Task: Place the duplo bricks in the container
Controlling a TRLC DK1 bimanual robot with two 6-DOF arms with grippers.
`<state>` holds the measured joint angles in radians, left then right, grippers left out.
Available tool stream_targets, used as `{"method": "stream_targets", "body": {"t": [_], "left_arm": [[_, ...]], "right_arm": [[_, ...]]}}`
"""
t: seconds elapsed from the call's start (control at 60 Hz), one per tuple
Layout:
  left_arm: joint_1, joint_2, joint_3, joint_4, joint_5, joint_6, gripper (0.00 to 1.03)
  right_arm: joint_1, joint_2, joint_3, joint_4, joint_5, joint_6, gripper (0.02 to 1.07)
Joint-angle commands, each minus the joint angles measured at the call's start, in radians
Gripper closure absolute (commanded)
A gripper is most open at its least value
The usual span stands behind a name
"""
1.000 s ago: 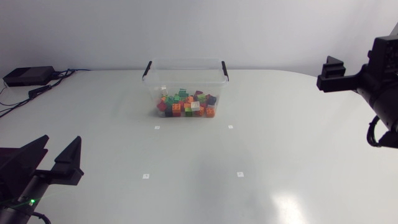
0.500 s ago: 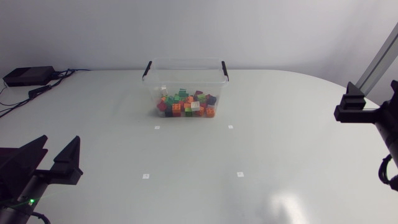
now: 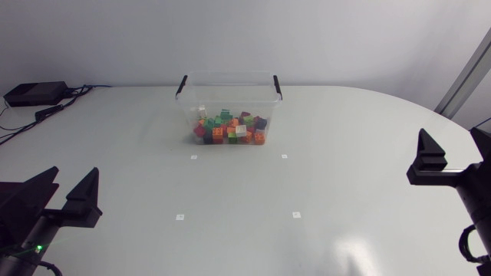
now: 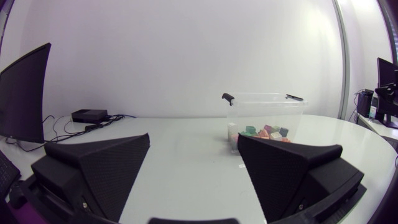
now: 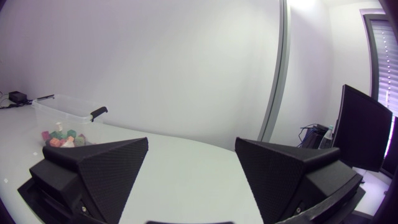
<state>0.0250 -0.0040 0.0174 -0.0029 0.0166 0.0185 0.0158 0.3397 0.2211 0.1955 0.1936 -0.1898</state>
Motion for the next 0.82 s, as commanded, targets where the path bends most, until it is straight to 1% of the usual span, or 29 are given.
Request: {"method": "stream_targets", "body": {"t": [0.0, 0.567, 0.8], "left_arm": [[-0.006, -0.004, -0.016, -0.001, -0.011, -0.017, 0.05], [-0.025, 0.004, -0.017, 0.003, -0.016, -0.018, 0.05], [-0.025, 0.004, -0.017, 0.003, -0.017, -0.019, 0.05]], "right_arm": [[-0.006, -0.045, -0.047, -0.026, -0.02, 0.048, 0.06], [-0.016, -0.334, -0.218, -0.192, -0.19, 0.187, 0.06], [-0.016, -0.34, -0.221, -0.196, -0.194, 0.19, 0.06]]}}
